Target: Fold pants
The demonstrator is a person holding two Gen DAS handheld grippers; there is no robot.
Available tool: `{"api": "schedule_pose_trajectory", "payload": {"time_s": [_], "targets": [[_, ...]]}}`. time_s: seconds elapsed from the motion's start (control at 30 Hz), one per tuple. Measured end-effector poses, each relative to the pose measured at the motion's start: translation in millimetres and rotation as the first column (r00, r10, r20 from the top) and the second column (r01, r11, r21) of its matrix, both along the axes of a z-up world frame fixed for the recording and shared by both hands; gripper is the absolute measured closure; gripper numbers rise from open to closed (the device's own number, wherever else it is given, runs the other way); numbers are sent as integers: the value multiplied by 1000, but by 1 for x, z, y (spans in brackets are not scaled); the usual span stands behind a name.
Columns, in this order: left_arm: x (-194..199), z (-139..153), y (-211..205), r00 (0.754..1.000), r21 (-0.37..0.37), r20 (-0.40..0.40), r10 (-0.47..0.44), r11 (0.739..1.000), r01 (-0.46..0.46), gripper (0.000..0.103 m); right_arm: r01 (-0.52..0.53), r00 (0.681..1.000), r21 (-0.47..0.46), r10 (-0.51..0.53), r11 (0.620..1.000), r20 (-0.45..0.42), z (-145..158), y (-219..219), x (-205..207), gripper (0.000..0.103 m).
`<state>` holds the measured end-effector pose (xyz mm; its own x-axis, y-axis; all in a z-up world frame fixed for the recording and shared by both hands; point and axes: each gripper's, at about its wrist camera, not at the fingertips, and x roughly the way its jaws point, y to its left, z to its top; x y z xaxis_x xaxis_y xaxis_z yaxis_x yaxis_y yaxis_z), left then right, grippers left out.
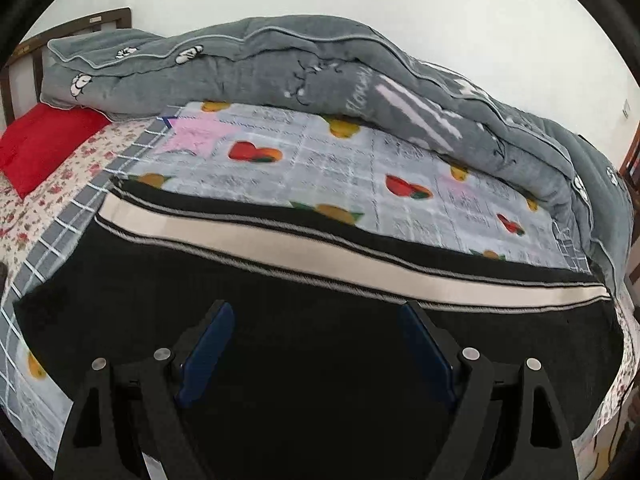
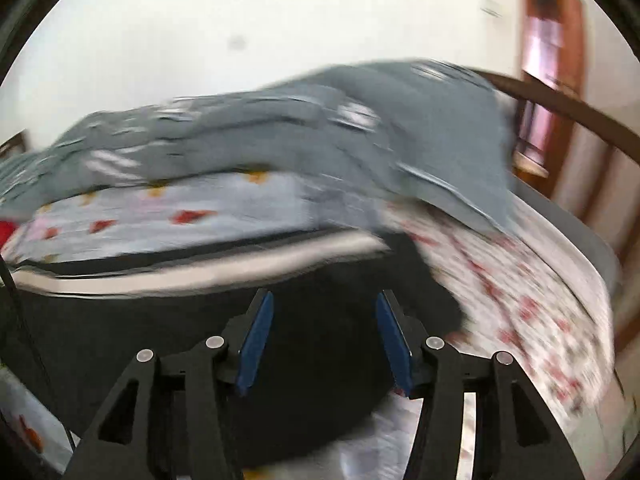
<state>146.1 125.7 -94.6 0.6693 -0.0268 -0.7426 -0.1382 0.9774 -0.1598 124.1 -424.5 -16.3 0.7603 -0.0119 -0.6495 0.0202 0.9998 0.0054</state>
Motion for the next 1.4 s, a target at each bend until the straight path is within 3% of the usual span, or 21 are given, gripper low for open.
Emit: {"api": "schedule_pose_trajectory", "payload": {"time_s": [0.1,0.2,0.27,0.33,0.5,0.57,0.6,0.73,0.8,0.87,0.97,1.03,1.13,1.23,1.3,1.4], "targets": [[6,5,15,1000,31,3,24,999,-24,18,-188,982,-5,188,982,-33,-9,51,47,44],[8,6,33,999,52,13,46,998,-47,18,-341,938,-64,335,938,-85,-23,98,93,44],[8,3,47,998,56,18,55,997,-55,18,-402,914,-122,389,908,-118,-36,123,119,46],[11,0,57,998,55,16,67,996,-67,18,-450,890,-174,424,876,-168,-52,145,143,54],[16,-9,82,996,27,10,88,996,-89,18,-570,796,-123,508,813,-329,-103,167,173,54],[15,-12,86,996,40,8,85,996,-86,18,-597,776,-111,536,794,-333,-111,167,167,68],[15,-13,89,996,42,7,84,996,-85,18,-621,754,-77,567,780,-332,-109,167,163,98],[16,-18,101,995,36,6,95,995,-95,18,-620,781,-189,577,761,-239,-89,172,151,101],[19,-20,106,994,41,-2,106,994,-106,18,-596,799,-128,570,793,-191,-77,165,159,100],[23,-22,113,990,66,-16,140,988,-139,18,-585,801,-92,557,806,-219,-84,166,171,100],[31,-22,127,983,62,-23,180,982,-179,18,-588,794,-165,526,792,-305,-120,182,172,100],[36,-21,135,980,61,-22,200,978,-198,18,-571,810,-176,515,802,-279,-116,182,168,96],[49,-20,148,977,57,-1,215,975,-214,19,-531,831,-118,490,839,-263,-108,170,168,91],[71,-25,160,969,109,-9,247,963,-245,20,-500,850,-132,455,856,-266,-102,156,163,88],[85,-32,167,967,123,-19,253,961,-249,27,-484,861,-142,441,864,-252,-97,145,159,87],[104,-51,178,950,148,-82,301,946,-287,64,-405,904,-162,367,900,-220,-90,120,156,80]]}}
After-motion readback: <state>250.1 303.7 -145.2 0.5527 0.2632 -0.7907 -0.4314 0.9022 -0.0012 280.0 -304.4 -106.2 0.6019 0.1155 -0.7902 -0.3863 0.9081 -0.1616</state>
